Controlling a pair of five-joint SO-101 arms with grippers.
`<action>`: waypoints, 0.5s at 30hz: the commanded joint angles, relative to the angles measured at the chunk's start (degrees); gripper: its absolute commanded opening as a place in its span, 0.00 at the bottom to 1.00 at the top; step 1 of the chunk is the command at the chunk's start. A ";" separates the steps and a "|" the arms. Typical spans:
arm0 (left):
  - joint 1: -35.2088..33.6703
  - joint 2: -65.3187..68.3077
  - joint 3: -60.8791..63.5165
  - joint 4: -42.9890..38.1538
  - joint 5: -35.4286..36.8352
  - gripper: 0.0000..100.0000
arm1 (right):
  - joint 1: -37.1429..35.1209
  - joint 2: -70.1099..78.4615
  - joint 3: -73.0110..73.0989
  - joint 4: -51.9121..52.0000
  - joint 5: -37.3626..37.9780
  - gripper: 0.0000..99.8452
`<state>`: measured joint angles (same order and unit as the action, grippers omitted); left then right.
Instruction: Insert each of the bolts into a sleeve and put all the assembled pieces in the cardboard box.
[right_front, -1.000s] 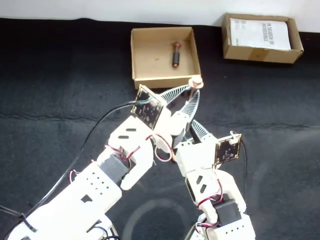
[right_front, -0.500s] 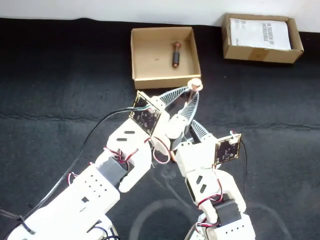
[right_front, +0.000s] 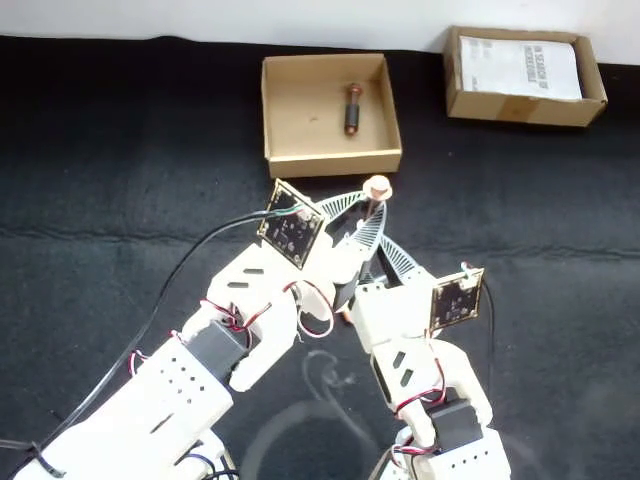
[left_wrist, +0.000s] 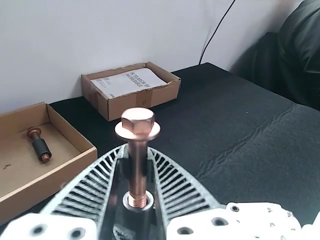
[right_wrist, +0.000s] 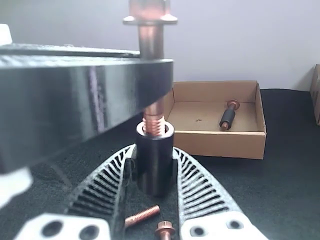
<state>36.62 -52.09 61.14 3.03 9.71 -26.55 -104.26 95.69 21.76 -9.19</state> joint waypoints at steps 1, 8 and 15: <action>0.84 -1.27 -0.66 0.26 -0.09 0.01 | 0.04 -0.66 7.34 0.04 -0.09 0.01; 0.75 -1.54 -0.66 3.25 0.00 0.10 | 0.04 -0.66 7.34 0.04 -0.09 0.01; 0.31 -1.63 -1.10 8.53 2.90 0.21 | 0.13 -0.66 7.25 0.04 -0.09 0.01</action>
<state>36.53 -52.18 61.14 10.77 12.09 -26.29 -104.26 95.69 21.76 -9.19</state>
